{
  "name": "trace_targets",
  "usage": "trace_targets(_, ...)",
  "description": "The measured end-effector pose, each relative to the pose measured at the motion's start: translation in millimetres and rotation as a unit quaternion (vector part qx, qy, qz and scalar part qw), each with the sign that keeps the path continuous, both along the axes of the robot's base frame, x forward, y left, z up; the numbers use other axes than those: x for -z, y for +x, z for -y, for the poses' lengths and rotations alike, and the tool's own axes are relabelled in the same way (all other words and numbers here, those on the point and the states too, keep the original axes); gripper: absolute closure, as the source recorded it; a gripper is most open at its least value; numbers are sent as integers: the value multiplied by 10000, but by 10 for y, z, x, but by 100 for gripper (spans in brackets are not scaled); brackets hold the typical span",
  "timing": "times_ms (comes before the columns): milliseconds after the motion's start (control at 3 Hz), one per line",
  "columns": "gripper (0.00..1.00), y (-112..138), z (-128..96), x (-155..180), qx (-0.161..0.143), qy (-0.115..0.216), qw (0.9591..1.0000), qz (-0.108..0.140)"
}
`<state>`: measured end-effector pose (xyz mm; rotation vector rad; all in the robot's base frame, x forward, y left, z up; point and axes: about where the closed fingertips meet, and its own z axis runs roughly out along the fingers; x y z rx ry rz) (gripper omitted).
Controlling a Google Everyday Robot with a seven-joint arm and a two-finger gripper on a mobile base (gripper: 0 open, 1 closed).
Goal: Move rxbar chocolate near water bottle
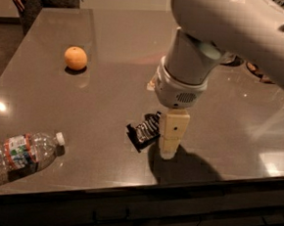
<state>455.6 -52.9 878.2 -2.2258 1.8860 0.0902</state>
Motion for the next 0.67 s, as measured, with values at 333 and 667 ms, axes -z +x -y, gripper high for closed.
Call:
trace_targets(333,0,49,-82,71,-56,-88,9999,-40)
trace_targets(667,0,43,-183,186,-124,-167,9997,-145)
